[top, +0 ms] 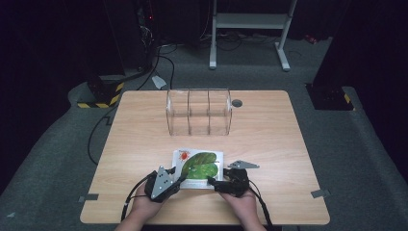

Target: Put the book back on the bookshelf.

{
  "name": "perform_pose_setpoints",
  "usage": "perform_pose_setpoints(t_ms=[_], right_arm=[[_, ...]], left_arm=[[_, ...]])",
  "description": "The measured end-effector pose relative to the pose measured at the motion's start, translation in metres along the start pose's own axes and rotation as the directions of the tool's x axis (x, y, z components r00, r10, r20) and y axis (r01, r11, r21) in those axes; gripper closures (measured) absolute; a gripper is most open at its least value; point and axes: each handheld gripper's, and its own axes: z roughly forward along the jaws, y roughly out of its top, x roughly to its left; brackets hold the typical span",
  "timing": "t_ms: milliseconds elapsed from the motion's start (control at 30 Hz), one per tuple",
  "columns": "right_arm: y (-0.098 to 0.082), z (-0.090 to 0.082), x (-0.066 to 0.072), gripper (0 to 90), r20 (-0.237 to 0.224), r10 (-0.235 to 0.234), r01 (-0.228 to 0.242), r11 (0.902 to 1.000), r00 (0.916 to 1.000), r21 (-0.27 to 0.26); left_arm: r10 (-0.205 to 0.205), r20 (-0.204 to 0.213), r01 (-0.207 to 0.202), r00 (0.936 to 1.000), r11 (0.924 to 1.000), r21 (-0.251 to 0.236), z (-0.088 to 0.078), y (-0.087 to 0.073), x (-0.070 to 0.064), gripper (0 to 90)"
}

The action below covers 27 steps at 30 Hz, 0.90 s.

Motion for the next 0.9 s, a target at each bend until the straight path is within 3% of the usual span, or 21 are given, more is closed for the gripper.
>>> perform_pose_setpoints(t_ms=[267, 900], right_arm=[[-0.001, -0.003, 0.004, 28.1, 0.033, -0.021, 0.022, 0.9994, 0.9992, -0.025], [-0.004, -0.011, 0.007, 35.6, 0.054, -0.034, 0.038, 0.9953, 0.9979, -0.089]], left_arm=[[-0.011, 0.001, 0.011, 0.9999, 0.9999, 0.001, -0.001, 0.000, 0.001, 65.6], [-0.038, -0.007, 0.038, 0.9993, 0.9993, -0.002, -0.002, -0.003, 0.004, 67.1]])
